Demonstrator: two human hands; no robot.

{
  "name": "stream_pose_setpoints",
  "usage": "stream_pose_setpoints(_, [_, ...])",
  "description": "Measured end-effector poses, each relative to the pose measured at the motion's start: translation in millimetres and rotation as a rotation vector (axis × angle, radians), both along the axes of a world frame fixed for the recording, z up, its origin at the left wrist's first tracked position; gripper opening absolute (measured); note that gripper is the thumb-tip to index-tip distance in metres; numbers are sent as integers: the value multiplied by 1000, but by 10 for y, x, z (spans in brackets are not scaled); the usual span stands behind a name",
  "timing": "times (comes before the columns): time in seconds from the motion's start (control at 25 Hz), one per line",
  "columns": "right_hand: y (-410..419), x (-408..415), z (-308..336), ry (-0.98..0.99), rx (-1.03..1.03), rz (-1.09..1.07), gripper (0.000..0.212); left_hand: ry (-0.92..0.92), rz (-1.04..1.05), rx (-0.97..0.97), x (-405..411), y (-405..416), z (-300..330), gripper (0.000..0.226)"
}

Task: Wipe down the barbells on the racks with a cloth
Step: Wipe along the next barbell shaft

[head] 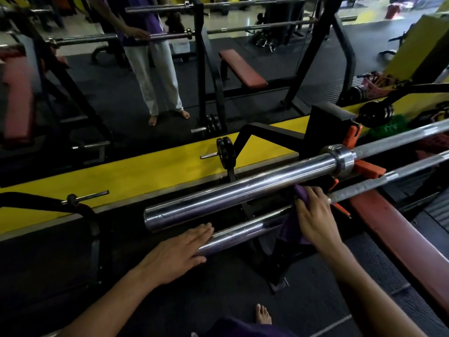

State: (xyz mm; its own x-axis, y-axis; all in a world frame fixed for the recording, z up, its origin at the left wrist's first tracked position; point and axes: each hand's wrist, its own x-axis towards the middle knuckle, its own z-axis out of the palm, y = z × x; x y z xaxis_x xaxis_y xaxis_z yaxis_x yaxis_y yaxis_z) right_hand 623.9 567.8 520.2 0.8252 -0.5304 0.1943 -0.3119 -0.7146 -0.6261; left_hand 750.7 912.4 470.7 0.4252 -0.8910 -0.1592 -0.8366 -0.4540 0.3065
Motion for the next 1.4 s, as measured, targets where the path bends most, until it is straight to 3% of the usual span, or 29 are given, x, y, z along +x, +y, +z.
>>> stream_pose_setpoints(0.08, [194,-98,33,-64,514,-111,16,2,15,-73,-84,64,-16,70])
stream_pose_setpoints(0.2, [472,-399,44,-183,1301,-276,20,104,82,-252,-308,-145,50,64])
stream_pose_setpoints(0.24, [547,-503,66,-190,1431,-294,28,235,144,-366,-375,-286,92,63])
stream_pose_setpoints(0.32, [713,-657,146,-198,1551,-255,43,725,336,-583,-481,-550,257,66])
stream_pose_setpoints(0.4, [869,-736,188,-226,1590,-177,54,1112,431,-612,-503,-736,446,62])
stream_pose_setpoints(0.44, [944,-753,179,-226,1600,-132,54,1207,418,-582,-493,-802,512,55])
stream_pose_setpoints(0.52, [1063,-757,130,-223,1565,-54,53,1247,359,-608,-495,-885,603,38])
stream_pose_setpoints(0.64, [1148,-774,70,-203,1311,-24,89,1187,434,-681,-592,-928,628,15])
stream_pose_setpoints(0.68, [1190,-797,57,-180,1266,-20,91,1177,463,-672,-631,-929,587,11])
stream_pose_setpoints(0.76, [1296,-841,-20,-113,1238,-7,72,1099,450,-632,-691,-876,485,11])
stream_pose_setpoints(0.84, [1399,-862,-60,-118,1261,-68,44,752,288,-573,-648,-725,368,25])
stream_pose_setpoints(0.92, [1358,-879,-90,-222,1256,-241,31,267,83,-491,-465,-512,219,47])
stream_pose_setpoints(1.0, [1133,-856,-102,-337,1144,-469,21,-23,-18,-368,-243,-284,129,64])
stream_pose_setpoints(1.08, [907,-742,-45,-378,925,-519,19,-60,-57,-195,-55,-54,34,73])
stream_pose_setpoints(1.16, [796,-468,21,-320,670,-434,21,-4,-82,-118,82,109,-96,72])
stream_pose_setpoints(1.28, [895,12,-100,-153,322,-338,35,55,-115,-110,128,229,-189,66])
stream_pose_setpoints(1.4, [1145,177,-592,-30,-40,-83,39,-26,-123,-221,80,296,-297,62])
